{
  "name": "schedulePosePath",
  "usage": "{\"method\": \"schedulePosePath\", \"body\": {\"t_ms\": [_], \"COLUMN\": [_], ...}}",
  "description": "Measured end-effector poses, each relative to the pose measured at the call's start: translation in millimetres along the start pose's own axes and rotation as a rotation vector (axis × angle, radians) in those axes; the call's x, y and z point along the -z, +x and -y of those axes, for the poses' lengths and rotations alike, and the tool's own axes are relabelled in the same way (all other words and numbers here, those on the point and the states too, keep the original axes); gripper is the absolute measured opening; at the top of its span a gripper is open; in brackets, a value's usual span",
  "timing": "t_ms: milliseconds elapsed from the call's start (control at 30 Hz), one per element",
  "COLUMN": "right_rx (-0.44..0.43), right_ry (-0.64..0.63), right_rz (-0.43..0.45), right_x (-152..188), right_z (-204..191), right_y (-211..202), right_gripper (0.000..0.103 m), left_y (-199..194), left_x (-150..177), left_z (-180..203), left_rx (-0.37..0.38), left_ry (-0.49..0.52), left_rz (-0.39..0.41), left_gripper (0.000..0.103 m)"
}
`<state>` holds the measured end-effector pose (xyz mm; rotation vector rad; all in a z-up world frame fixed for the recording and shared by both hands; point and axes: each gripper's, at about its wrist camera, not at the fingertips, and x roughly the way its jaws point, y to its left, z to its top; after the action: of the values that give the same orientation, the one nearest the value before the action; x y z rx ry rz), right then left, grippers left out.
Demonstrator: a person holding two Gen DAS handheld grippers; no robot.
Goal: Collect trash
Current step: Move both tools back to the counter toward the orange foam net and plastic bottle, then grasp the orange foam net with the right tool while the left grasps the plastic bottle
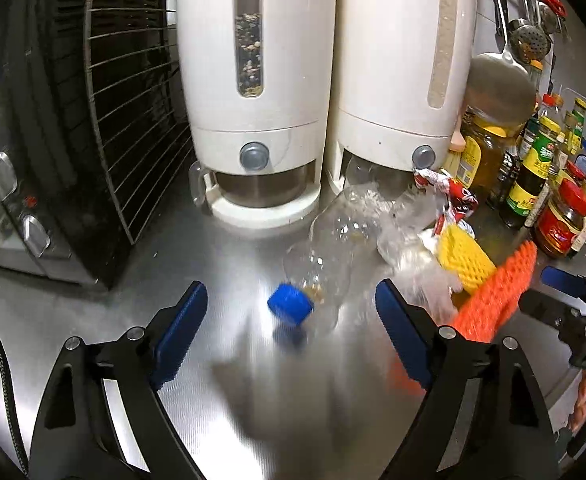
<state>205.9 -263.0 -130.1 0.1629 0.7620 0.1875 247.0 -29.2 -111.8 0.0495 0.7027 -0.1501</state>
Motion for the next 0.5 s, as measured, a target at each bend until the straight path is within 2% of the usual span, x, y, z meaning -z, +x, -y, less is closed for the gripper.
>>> {"method": "schedulePosePath", "body": {"t_ms": [300,500], "right_rx": [-0.012,-0.026], "right_ry": [-0.026,-0.031], "right_rz": [-0.013,-0.028], "right_x": [3,4], "right_z": [5,9], "right_y": [14,26], "right_gripper": [0.086,0.086], "left_y": [45,72], "left_x": [-19,-21], "left_z": [8,12], "left_rx": [-0.016,0.013], "left_ry": [0.046,0.053], "left_rz": [-0.047,-0.096], "left_gripper": [0.082,0.082]}}
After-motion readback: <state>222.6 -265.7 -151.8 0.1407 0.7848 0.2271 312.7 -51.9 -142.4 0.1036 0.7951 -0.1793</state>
